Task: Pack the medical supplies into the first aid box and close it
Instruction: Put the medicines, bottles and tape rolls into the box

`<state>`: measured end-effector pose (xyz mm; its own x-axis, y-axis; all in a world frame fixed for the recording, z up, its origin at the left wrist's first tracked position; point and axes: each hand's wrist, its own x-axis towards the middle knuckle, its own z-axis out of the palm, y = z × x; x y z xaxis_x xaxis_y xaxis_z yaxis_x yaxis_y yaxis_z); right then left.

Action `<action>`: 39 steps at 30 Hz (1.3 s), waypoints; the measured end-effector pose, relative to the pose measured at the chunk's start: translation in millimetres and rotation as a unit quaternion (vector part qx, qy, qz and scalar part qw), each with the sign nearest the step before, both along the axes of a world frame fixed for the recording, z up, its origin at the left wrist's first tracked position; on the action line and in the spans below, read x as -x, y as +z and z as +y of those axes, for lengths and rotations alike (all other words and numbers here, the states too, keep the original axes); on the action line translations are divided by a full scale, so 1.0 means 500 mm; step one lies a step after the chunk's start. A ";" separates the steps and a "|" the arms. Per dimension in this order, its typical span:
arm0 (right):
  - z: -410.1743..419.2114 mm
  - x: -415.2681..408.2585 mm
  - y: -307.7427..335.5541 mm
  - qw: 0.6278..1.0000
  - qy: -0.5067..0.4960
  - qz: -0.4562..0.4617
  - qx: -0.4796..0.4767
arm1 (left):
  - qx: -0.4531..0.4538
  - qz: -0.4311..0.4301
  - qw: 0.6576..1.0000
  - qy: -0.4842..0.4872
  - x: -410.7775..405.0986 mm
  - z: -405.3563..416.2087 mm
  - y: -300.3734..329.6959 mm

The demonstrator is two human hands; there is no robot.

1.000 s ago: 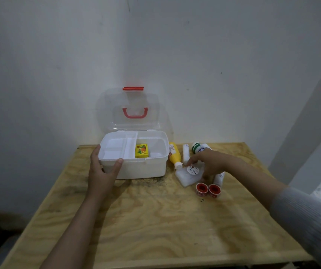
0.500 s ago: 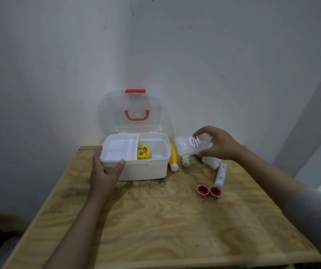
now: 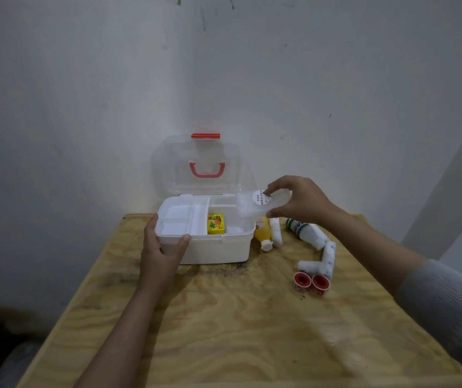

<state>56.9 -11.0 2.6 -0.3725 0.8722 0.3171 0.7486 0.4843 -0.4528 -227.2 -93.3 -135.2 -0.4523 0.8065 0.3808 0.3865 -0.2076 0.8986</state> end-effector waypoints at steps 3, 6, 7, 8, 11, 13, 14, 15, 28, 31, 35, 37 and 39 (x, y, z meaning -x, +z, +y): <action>0.007 0.062 0.019 0.998 -0.002 -0.062 -0.005 | 0.002 -0.004 1.000 0.000 -0.001 -0.001 0.000; 0.020 0.130 0.014 0.988 -0.017 -0.153 -0.001 | 0.004 -0.004 1.000 0.000 -0.001 -0.001 0.001; 0.025 0.149 0.007 0.984 -0.019 -0.176 0.003 | 0.006 -0.004 1.000 0.000 -0.001 -0.002 0.002; 0.029 0.166 -0.002 0.982 -0.020 -0.190 0.009 | 0.008 -0.005 1.000 -0.002 -0.001 -0.002 0.003; 0.043 0.198 -0.029 0.984 -0.022 -0.177 0.024 | 0.007 -0.012 1.000 -0.011 -0.003 -0.005 0.006; 0.049 0.210 -0.040 0.987 -0.020 -0.160 0.025 | 0.001 -0.017 1.000 -0.018 -0.006 -0.005 0.007; 0.050 0.215 -0.045 0.988 -0.016 -0.150 0.031 | -0.001 -0.017 1.000 -0.019 -0.007 -0.005 0.006; 0.050 0.219 -0.050 0.989 -0.011 -0.139 0.041 | -0.002 -0.015 1.000 -0.019 -0.008 -0.004 0.005; 0.042 0.246 -0.109 0.994 -0.056 -0.061 0.074 | 0.003 -0.008 1.000 -0.010 -0.009 -0.005 0.009; 0.046 0.251 -0.112 0.993 -0.068 -0.042 0.086 | 0.001 -0.008 1.000 -0.011 -0.012 -0.006 0.012; 0.051 0.248 -0.111 0.992 -0.068 -0.020 0.109 | 0.008 -0.005 1.000 -0.004 -0.012 -0.005 0.013; 0.053 0.247 -0.111 0.991 -0.070 -0.017 0.109 | 0.007 -0.003 1.000 -0.005 -0.011 -0.006 0.011; 0.055 0.247 -0.110 0.991 -0.069 -0.007 0.115 | 0.005 -0.002 1.000 -0.007 -0.011 -0.008 0.012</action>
